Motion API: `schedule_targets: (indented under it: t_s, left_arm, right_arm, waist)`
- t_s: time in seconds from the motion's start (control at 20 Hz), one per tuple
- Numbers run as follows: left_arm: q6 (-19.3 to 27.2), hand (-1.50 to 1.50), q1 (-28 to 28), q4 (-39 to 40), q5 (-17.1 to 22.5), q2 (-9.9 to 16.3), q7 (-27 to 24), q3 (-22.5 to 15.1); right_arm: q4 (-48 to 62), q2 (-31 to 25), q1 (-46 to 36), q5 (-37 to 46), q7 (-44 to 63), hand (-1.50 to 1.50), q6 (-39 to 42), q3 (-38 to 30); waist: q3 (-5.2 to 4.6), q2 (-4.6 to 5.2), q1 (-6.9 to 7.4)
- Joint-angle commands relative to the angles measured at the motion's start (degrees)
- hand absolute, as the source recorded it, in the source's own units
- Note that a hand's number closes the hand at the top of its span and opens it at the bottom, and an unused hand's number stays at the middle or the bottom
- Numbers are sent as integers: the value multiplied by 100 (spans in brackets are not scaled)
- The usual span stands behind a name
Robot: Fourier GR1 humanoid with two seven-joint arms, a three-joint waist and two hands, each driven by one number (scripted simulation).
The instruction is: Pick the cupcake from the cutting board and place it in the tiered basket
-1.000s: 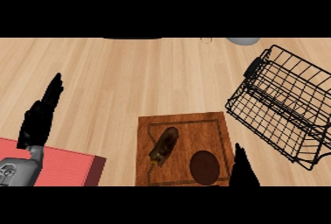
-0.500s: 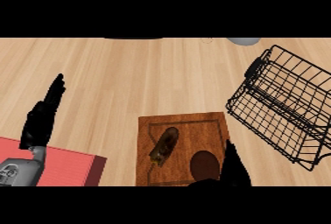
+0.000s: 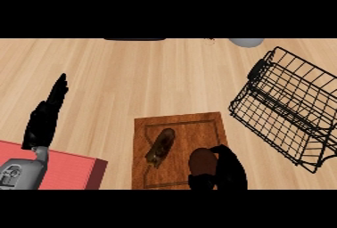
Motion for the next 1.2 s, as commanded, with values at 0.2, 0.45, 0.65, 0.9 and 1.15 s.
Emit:
schedule_targets:
  t_s: [0.2,0.45,0.65,0.9,1.15]
  left_arm:
    - [-180,0,289,49,60,11,-320,204]
    - [-22,0,207,76,-203,-156,-222,25]
    - [-184,0,-294,-24,-144,-119,110,-30]
    - [-276,0,-350,92,-128,-167,109,-83]
    - [-90,0,-149,40,-233,-235,79,-84]
  right_arm:
    - [-8,149,-276,-136,1165,150,-451,236]
    - [248,152,-1056,70,1466,150,-879,326]
    - [1493,153,-2795,312,1291,150,-568,-101]
    - [2387,154,-4075,905,1025,150,-1172,-559]
    - [2742,155,-5007,2221,997,150,-1534,-1077]
  waist:
    - [57,25,21]
    - [52,40,71]
    - [51,105,325]
    - [48,114,424]
    - [41,37,329]
